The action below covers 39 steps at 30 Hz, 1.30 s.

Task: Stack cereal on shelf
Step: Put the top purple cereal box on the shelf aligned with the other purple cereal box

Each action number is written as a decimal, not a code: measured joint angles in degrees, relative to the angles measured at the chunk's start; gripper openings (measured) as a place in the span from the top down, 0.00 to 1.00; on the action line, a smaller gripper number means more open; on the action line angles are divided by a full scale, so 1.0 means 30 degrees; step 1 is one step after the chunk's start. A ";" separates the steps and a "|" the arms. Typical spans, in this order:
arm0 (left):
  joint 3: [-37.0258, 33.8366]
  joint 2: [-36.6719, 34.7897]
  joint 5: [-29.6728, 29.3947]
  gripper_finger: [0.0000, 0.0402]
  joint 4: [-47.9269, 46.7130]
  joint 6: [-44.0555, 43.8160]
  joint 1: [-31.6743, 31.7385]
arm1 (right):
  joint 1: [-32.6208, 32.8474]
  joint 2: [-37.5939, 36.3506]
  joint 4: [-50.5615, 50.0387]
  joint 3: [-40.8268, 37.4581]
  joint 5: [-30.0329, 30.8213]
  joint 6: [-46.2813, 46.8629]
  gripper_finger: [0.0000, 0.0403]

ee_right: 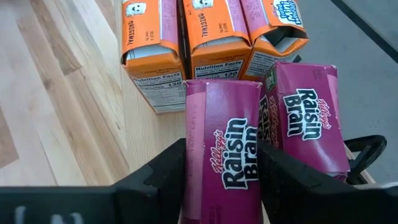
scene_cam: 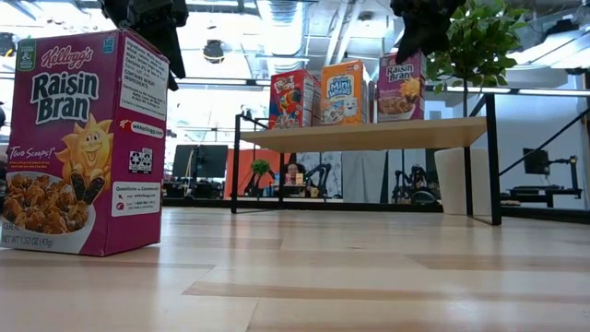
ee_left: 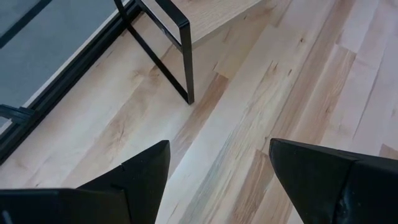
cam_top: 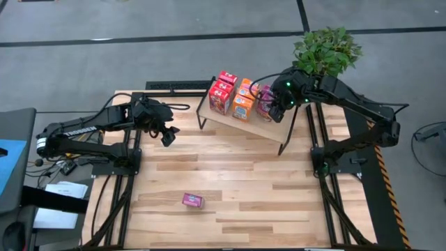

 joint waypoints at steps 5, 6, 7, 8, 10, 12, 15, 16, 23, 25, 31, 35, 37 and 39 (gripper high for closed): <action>0.0000 0.0000 0.0000 0.34 0.0000 0.0000 0.0001 | 0.0000 0.0000 0.0013 0.0000 0.0000 -0.0138 0.46; 0.0000 0.0000 0.0000 0.34 0.0000 0.0000 0.0000 | 0.0000 0.0000 0.0029 0.0002 0.0000 -0.0142 0.46; 0.0000 0.0000 0.0000 0.34 0.0007 0.0007 0.0000 | 0.0000 0.0000 0.0029 0.0000 0.0000 -0.0163 0.45; 0.0000 0.0000 0.0000 0.34 0.0006 0.0006 0.0000 | 0.0000 0.0000 0.0024 0.0006 0.0002 -0.0174 0.44; 0.0000 0.0000 0.0000 0.34 0.0000 0.0004 0.0000 | 0.0000 0.0000 0.0022 0.0007 0.0051 -0.0174 0.43; 0.0000 0.0000 0.0000 0.34 0.0000 0.0007 0.0000 | 0.0000 0.0000 0.0018 0.0018 0.0055 -0.0174 0.42; 0.0000 0.0000 0.0000 0.34 0.0000 0.0007 0.0000 | 0.0046 0.0015 -0.0067 0.0540 0.0044 -0.0174 0.42; 0.0000 0.0000 0.0000 0.34 0.0001 0.0007 0.0000 | 0.0087 -0.0012 -0.0119 0.0868 0.0044 -0.0174 0.42; 0.0000 0.0000 0.0000 0.34 0.0000 -0.0012 0.0000 | 0.0230 -0.0168 -0.1904 0.3346 0.0058 0.0315 0.45; 0.0000 0.0000 -0.0007 0.34 0.0000 -0.0121 0.0000 | 0.0596 -0.0182 -0.3164 0.3395 0.0073 0.0648 0.51; 0.0000 0.0000 -0.0007 0.34 0.0000 -0.0164 0.0000 | 0.2403 -0.0146 -0.5788 0.2207 0.0057 0.0838 0.78; 0.0000 0.0000 -0.0153 0.34 0.0000 -0.0184 0.0000 | 0.2791 -0.0126 -0.5355 0.1138 0.0068 0.0846 0.94; 0.0000 0.0000 -0.0326 0.34 0.0000 -0.0211 0.0000 | 0.2754 -0.0109 -0.4888 0.0697 0.0424 0.0846 0.97; 0.0000 0.0000 -0.0372 0.34 0.0000 -0.0307 0.0000 | 0.2719 -0.0101 -0.4403 0.0262 0.0735 0.0846 0.96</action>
